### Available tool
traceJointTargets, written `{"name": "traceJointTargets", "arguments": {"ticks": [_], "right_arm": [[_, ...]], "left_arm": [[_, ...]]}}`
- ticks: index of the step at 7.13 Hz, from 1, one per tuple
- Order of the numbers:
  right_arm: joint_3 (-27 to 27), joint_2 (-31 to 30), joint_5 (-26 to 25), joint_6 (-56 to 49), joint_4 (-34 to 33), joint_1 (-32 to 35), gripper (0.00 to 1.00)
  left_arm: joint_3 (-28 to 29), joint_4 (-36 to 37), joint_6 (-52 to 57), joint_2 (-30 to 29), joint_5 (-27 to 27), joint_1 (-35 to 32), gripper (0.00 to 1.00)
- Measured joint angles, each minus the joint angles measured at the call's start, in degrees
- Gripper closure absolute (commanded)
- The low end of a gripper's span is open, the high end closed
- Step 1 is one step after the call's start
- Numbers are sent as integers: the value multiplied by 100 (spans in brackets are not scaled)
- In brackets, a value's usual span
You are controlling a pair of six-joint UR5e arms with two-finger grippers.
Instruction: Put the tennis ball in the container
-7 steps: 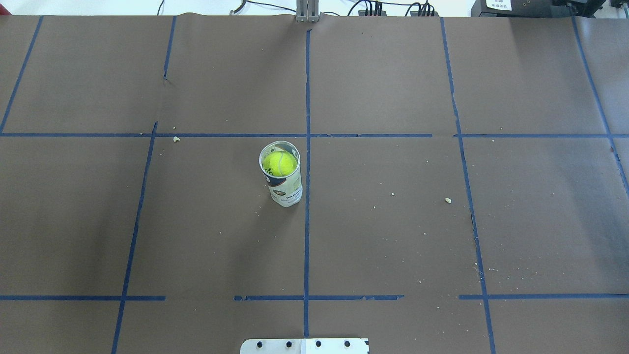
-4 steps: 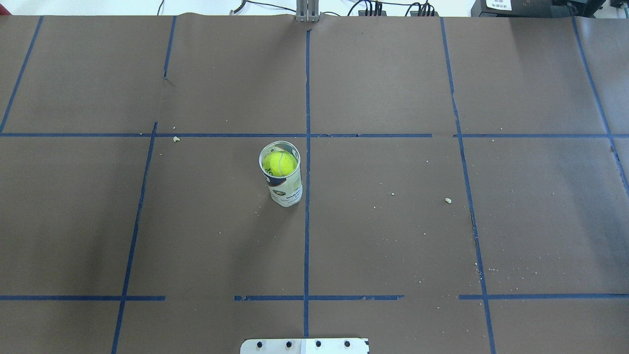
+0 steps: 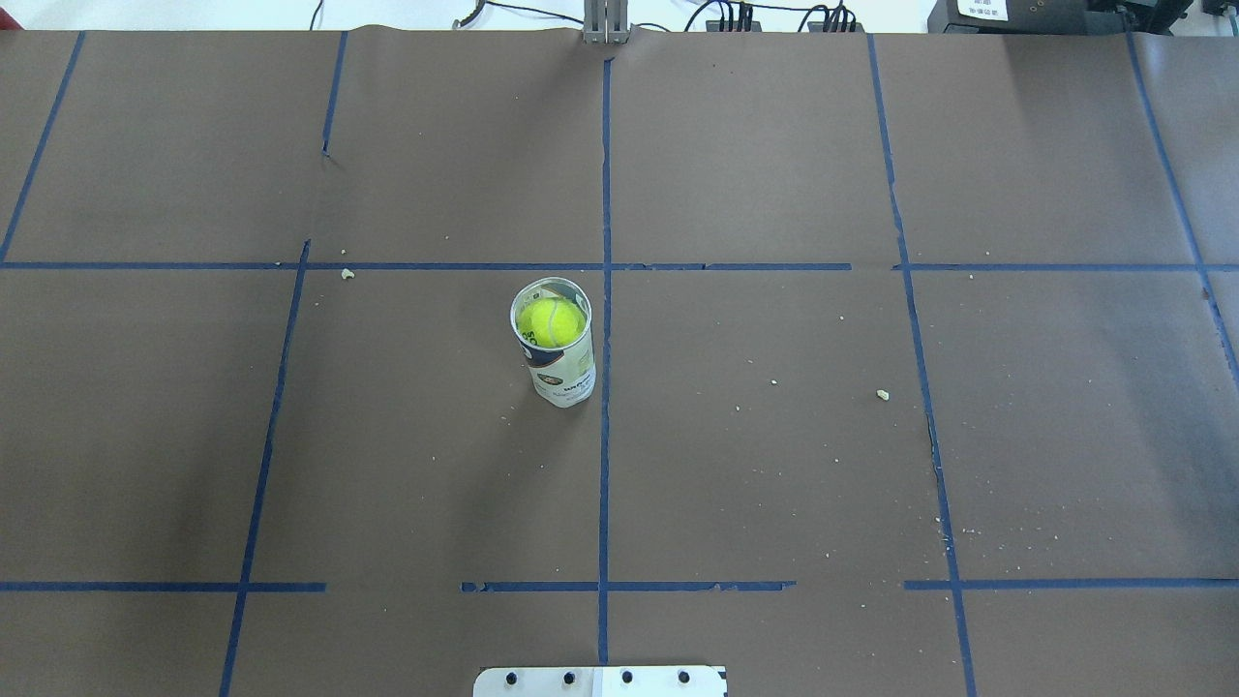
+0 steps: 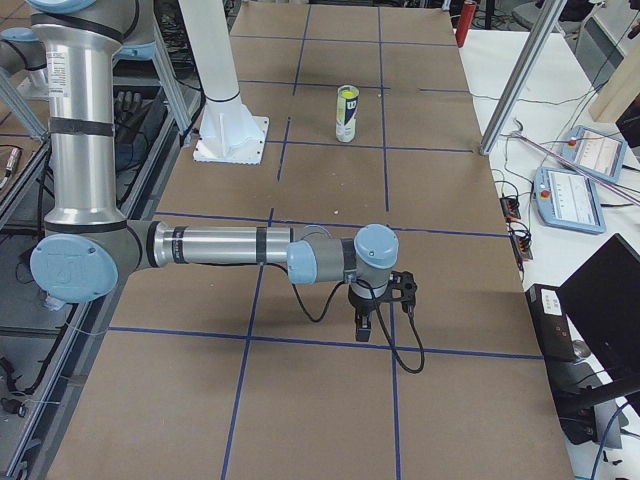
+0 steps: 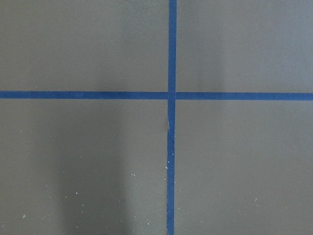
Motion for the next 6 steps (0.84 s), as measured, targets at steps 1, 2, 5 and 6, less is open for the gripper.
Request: {"name": "traceJointTargets", "arguments": {"ticks": [1, 2, 5, 6], "right_arm": [[0, 0, 0, 0, 0, 0, 0], [0, 0, 0, 0, 0, 1, 0], [0, 0, 0, 0, 0, 0, 0], [0, 0, 0, 0, 0, 1, 0]], "left_arm": [[67, 15, -15, 0, -8, 3, 0], [153, 25, -25, 3, -14, 4, 0], [253, 33, -31, 8, -11, -2, 0], [253, 35, -31, 8, -8, -1, 0]]}}
